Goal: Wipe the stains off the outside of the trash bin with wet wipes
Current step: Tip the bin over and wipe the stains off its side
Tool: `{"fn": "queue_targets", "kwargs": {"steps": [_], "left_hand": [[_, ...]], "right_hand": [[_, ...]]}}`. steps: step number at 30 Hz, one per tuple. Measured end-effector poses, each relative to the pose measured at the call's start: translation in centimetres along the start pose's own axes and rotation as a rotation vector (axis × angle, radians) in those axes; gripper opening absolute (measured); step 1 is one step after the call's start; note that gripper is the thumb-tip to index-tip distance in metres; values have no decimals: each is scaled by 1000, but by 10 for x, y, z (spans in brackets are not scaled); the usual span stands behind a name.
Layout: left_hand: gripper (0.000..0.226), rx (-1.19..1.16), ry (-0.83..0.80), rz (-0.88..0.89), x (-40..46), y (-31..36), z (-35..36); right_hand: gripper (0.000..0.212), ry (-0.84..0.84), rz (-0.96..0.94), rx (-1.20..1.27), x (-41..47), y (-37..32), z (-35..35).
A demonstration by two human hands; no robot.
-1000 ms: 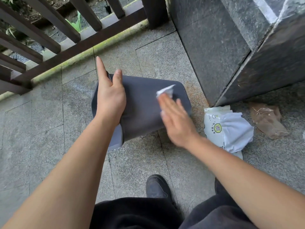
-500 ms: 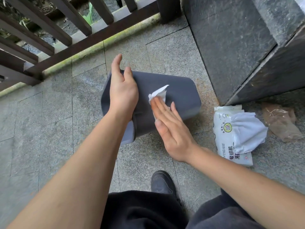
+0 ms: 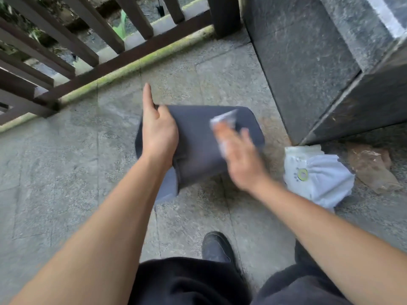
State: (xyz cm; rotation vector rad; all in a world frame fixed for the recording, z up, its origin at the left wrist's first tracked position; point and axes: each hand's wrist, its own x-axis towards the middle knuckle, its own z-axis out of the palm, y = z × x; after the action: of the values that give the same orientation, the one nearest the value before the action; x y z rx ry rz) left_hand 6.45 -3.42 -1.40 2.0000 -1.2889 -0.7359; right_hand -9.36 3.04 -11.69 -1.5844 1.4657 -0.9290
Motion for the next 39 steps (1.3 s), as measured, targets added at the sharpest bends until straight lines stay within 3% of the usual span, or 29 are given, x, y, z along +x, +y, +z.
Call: {"fn": "queue_targets", "kwargs": {"steps": [1,2,5,6,8,9,12,13,16,17,20,21,22,26,28,31,35,39], "left_hand": [[59,-15,23,3,0,-2,-5],[58,-22,36,-11,1,-5,-9],[58,-38,26,-43,12,-17,-18],[57,-36,7,-62,9,-18,-19],[56,-38,7,-70,4,-18,-25],[56,-40,12,-48,4,-16,-27],[53,-26,-65,41,13,-17,-22],[52,-8,-96,57,12,-15,-19],[47,-7,-78,88,5,-6,-12],[47,-14,-79,105,7,-5,-8],[57,-25,-154,144,11,7,0],[60,-13,-173,154,12,9,1],[61,17,-170,160,11,8,1],[58,48,-129,171,5,12,6],[58,48,-181,184,5,18,14],[53,61,-157,178,4,21,23],[50,47,-81,99,6,20,23],[53,46,-95,136,5,19,18]], "right_hand": [[48,41,177,19,7,8,-5],[49,26,227,42,6,4,-4],[52,-163,-216,-27,-7,-34,29],[51,-174,-228,-56,-8,-31,29],[52,-55,74,-56,11,-15,14],[56,-43,91,-67,15,-14,11],[57,-175,-446,-180,-11,-42,35],[54,-170,-463,-176,-14,-38,34],[54,-23,65,-94,24,-19,13],[57,-22,99,-80,33,-27,13],[62,-20,-227,-91,27,-65,40],[60,0,-249,-100,26,-58,41],[59,18,-171,-79,30,-40,30],[57,46,481,-58,21,44,-11],[58,97,520,23,0,46,-4],[62,133,306,61,-33,13,18],[64,30,-129,52,-42,-41,29],[62,-2,-331,-35,-37,-42,28]]}}
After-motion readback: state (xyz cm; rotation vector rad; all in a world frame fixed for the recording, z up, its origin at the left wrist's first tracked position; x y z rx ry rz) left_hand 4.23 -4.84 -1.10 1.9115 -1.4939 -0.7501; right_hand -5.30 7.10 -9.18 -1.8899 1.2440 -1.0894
